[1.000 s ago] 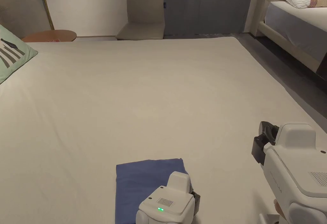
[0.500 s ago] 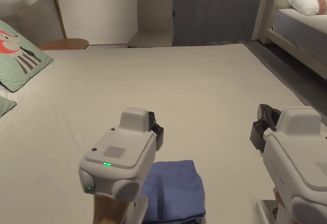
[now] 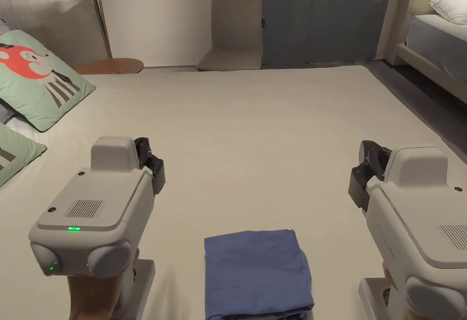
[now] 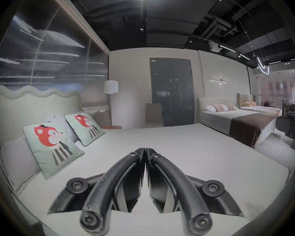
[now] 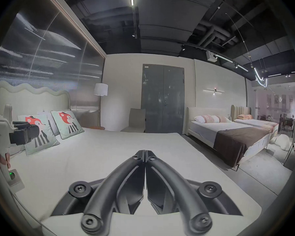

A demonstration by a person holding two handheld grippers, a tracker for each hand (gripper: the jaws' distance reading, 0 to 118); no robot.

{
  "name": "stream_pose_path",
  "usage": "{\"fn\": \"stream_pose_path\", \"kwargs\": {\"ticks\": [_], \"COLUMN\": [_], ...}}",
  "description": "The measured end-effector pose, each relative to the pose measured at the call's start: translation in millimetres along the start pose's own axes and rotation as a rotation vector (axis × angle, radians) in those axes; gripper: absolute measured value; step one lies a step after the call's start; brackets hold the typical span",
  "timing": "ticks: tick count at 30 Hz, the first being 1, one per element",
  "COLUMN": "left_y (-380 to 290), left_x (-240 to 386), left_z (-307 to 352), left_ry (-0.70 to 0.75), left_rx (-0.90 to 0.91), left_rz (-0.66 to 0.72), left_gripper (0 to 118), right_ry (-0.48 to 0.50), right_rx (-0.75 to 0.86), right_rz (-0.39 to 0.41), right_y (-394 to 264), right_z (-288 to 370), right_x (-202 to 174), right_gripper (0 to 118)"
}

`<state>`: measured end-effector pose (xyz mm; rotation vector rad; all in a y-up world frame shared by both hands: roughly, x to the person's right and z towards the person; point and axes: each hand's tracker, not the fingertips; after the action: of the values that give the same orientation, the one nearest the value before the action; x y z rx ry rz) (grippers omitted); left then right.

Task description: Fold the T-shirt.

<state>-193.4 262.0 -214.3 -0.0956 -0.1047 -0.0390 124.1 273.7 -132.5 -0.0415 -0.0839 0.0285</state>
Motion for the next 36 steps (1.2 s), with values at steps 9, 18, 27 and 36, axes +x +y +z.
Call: {"fn": "stream_pose_path", "kwargs": {"ticks": [9,18,27,36], "left_y": [-3,-8,-20,-40], "left_x": [-9,-8,-11,-9], "left_z": [2,-1,-7,-16], "left_ry": [0.025,0.015,0.004,-0.035], "left_rx": [-0.008,-0.026,-0.066,-0.155], "left_rz": [0.025,0.020,0.025,0.065], "left_gripper": [0,0,0,0], "right_ry": [0.022,0.073,0.180,0.186], "right_rx": [-0.013,-0.196,-0.536,-0.724], "right_rz": [0.001,-0.007,0.061,0.102], "right_y": [-2,-43,-140,-204], "right_z": [-7,-41,-73,-81], "right_x": [-6,-17,-57,-70], "right_gripper": [1,1,1,1]}}
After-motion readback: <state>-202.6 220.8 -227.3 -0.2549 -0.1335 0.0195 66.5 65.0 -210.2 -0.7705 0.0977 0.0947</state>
